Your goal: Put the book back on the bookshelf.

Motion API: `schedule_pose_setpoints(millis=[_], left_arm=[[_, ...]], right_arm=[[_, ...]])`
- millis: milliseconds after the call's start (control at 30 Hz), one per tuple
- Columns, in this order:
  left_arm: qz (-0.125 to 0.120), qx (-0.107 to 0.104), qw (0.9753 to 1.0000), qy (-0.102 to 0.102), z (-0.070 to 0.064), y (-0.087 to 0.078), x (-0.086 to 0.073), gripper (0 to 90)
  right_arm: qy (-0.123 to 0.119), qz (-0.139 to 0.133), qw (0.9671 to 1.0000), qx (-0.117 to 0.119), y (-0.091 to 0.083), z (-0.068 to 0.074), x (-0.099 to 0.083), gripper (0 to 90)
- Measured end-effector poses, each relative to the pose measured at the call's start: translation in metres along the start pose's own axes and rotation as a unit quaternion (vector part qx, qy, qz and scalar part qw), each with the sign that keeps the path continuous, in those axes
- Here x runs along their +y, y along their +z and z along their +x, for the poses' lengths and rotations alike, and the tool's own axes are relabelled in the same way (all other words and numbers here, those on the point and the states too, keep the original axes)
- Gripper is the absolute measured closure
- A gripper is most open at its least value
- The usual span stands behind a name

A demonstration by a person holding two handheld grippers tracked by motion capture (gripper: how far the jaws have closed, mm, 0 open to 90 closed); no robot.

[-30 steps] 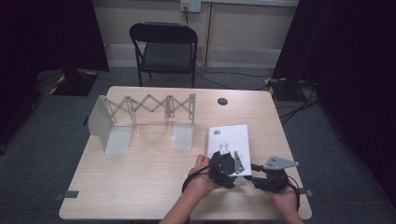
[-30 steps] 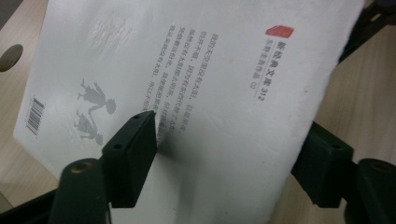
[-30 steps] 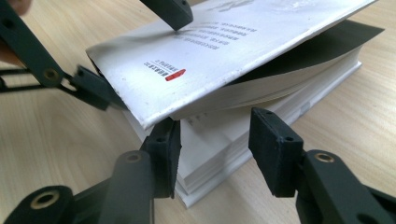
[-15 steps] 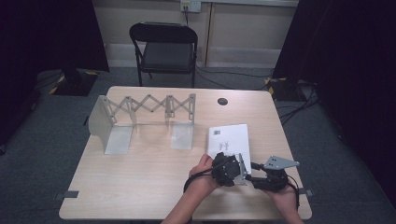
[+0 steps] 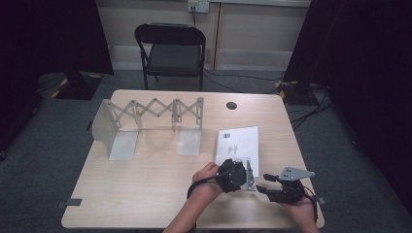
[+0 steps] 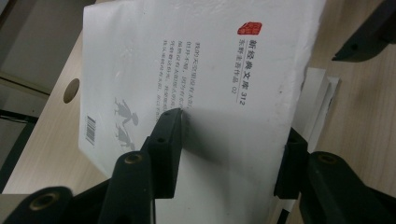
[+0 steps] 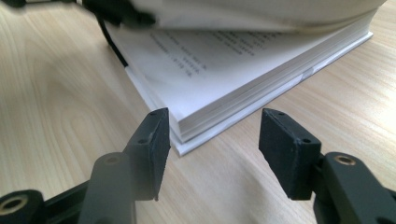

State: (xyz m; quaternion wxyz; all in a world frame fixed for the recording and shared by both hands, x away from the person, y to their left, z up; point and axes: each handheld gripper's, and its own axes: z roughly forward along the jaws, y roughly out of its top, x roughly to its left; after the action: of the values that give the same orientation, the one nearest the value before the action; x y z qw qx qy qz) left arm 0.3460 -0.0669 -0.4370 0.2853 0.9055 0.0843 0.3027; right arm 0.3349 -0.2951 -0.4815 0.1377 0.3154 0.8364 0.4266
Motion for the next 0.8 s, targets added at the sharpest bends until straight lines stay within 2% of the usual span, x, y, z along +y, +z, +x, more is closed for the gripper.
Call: schedule_pose_setpoints(millis=[167,333,400,467,667,733,800], left_arm=[[-0.001,0.000,0.9999,-0.010,0.008,-0.007,0.003,57.4],[0.017,-0.008,0.9998,-0.011,0.019,-0.012,0.011,59.2],[0.017,-0.014,0.9996,-0.019,0.026,-0.015,0.014,60.0],[0.025,-0.015,0.9994,-0.019,0.033,-0.019,0.018,61.5],[0.046,-0.023,0.9984,-0.025,0.053,-0.026,0.028,64.4],[0.050,-0.025,0.9980,-0.029,0.057,-0.026,0.031,64.8],[0.055,-0.029,0.9976,-0.031,0.061,-0.027,0.034,64.9]], right_arm=[[-0.017,0.010,0.9998,0.002,-0.002,-0.002,-0.005,38.8],[-0.022,0.037,0.9988,0.023,-0.004,-0.004,-0.013,33.8],[-0.027,0.044,0.9984,0.022,-0.003,-0.004,-0.014,33.0],[-0.033,0.049,0.9980,0.022,-0.002,-0.002,-0.015,32.1],[-0.039,0.055,0.9977,0.000,0.004,0.000,-0.013,29.2],[-0.025,0.057,0.9980,-0.008,0.011,-0.001,-0.008,29.0],[-0.023,0.054,0.9982,-0.013,0.014,-0.002,-0.006,29.0]])
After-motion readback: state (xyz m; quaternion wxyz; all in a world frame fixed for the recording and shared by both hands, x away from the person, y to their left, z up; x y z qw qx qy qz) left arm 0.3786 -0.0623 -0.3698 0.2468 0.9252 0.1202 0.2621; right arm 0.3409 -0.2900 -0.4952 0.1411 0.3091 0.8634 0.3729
